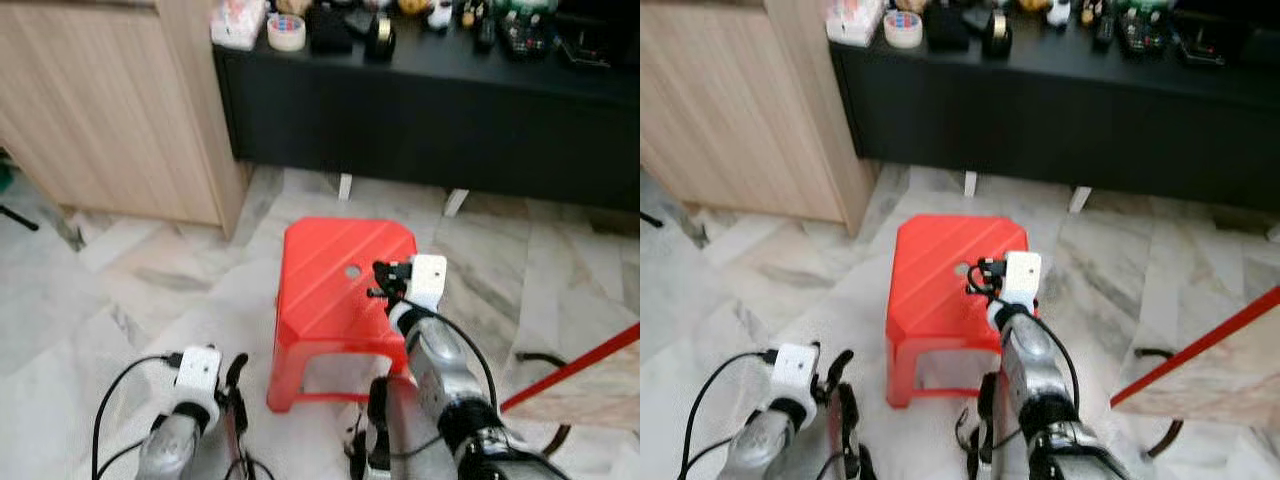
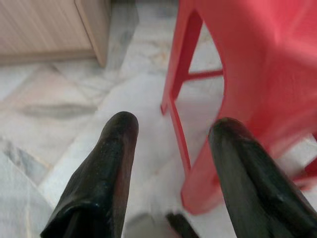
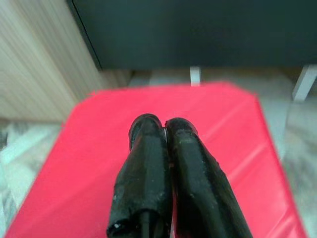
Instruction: Hang keys on a hook
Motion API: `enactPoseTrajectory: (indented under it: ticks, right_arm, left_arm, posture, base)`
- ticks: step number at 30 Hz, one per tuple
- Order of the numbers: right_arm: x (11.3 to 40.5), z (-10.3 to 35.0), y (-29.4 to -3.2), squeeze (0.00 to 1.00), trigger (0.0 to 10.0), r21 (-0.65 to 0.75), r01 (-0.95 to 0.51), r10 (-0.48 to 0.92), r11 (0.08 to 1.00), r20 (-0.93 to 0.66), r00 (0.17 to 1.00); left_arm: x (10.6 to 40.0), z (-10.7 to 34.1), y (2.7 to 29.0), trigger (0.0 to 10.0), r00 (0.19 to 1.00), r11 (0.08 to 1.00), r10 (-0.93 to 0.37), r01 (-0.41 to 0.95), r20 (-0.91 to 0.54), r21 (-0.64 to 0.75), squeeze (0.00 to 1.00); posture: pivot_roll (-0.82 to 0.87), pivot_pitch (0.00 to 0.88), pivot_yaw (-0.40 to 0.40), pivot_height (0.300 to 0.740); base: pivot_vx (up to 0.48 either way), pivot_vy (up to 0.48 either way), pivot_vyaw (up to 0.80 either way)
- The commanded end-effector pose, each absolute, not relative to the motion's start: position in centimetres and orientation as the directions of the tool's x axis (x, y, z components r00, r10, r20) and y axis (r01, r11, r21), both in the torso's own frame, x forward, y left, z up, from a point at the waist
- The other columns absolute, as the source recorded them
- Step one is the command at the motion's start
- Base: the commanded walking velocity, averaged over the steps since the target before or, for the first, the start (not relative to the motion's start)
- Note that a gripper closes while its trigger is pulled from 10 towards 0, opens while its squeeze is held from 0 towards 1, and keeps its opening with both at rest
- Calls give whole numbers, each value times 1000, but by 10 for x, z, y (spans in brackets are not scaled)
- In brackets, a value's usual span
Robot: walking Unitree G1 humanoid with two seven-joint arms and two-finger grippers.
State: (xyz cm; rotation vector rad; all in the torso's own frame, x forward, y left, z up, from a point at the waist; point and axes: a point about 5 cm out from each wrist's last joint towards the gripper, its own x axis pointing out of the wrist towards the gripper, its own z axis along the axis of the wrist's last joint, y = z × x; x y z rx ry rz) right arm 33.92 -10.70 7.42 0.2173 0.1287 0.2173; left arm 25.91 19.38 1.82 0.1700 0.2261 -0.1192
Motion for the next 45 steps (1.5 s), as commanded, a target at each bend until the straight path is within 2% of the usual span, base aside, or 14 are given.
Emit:
enactPoseTrajectory:
  ticks: [1, 3, 16, 29, 38, 45]
  right_arm:
    - [336, 76, -110, 0, 10000, 229, -196, 221, 953, -89, 971]
    - [335, 76, -112, 0, 10000, 235, -187, 211, 954, -84, 974]
    - [329, 75, -112, 0, 10000, 224, -193, 222, 955, -115, 968]
    - [330, 84, -106, 0, 10000, 180, -231, 256, 956, -132, 958]
    - [329, 81, -96, 0, 10000, 115, -304, 322, 946, -200, 925]
    - [326, 85, -92, 0, 10000, 117, -335, 352, 935, -191, 916]
  left_arm:
    - [256, 12, 197, 10000, 963, 980, -84, 126, -255, 153, 0]
    - [259, 13, 196, 10000, 965, 980, -85, 126, -250, 152, 0]
    - [273, 18, 196, 10000, 973, 980, -85, 121, -217, 159, 0]
    - [279, 24, 196, 10000, 980, 977, -96, 126, -174, 171, 0]
    - [291, 52, 196, 10000, 984, 974, -166, 173, -60, 146, 0]
    - [300, 77, 182, 10000, 954, 954, -299, 298, 6, 30, 0]
  posture:
    - [63, 60, -76, 562]
    - [59, 50, -76, 562]
    - [62, 20, -76, 635]
    - [64, 0, -85, 725]
    - [61, 0, -78, 730]
    - [59, 0, -76, 730]
  base:
    - [0, 0, 0]
    - [0, 0, 0]
    - [0, 0, 0]
    - [0, 0, 0]
    - [0, 0, 0]
    - [0, 0, 0]
